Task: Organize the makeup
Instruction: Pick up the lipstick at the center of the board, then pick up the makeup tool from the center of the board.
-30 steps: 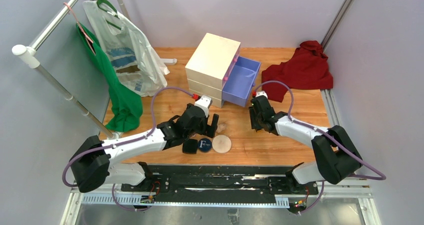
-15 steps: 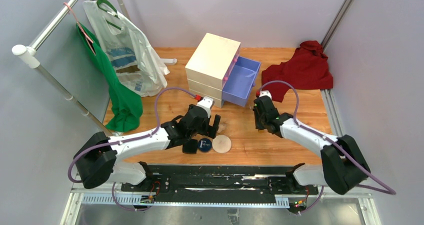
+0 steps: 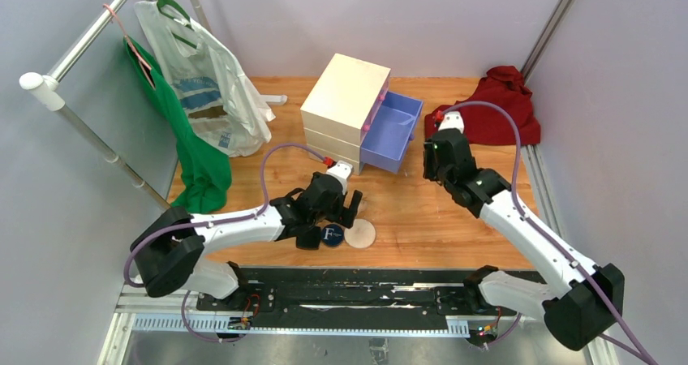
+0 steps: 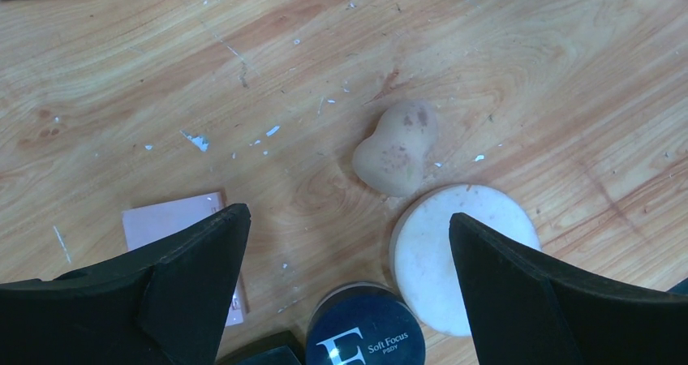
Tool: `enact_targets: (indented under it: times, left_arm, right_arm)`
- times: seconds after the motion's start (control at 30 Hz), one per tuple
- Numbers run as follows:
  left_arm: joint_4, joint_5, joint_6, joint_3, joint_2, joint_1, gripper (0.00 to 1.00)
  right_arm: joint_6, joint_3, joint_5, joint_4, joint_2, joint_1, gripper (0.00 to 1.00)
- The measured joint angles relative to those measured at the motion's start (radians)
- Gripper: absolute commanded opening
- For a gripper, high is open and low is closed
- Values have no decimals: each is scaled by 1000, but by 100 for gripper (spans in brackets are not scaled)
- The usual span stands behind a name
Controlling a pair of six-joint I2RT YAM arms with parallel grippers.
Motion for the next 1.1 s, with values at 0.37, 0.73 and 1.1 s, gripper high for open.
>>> enact_targets:
  times: [0.37, 0.73, 1.1]
  left_arm:
    - [34, 14, 23, 5, 74, -11, 98]
    - [41, 23, 33, 55, 125, -18, 98]
    - [66, 25, 53, 92, 214, -23, 91]
  right_arm:
    - [-58, 311, -5, 60, 219, -1, 1]
    - [-129, 603, -34, 119, 548, -6, 1]
    - [-141, 706, -74, 120, 708, -48, 1]
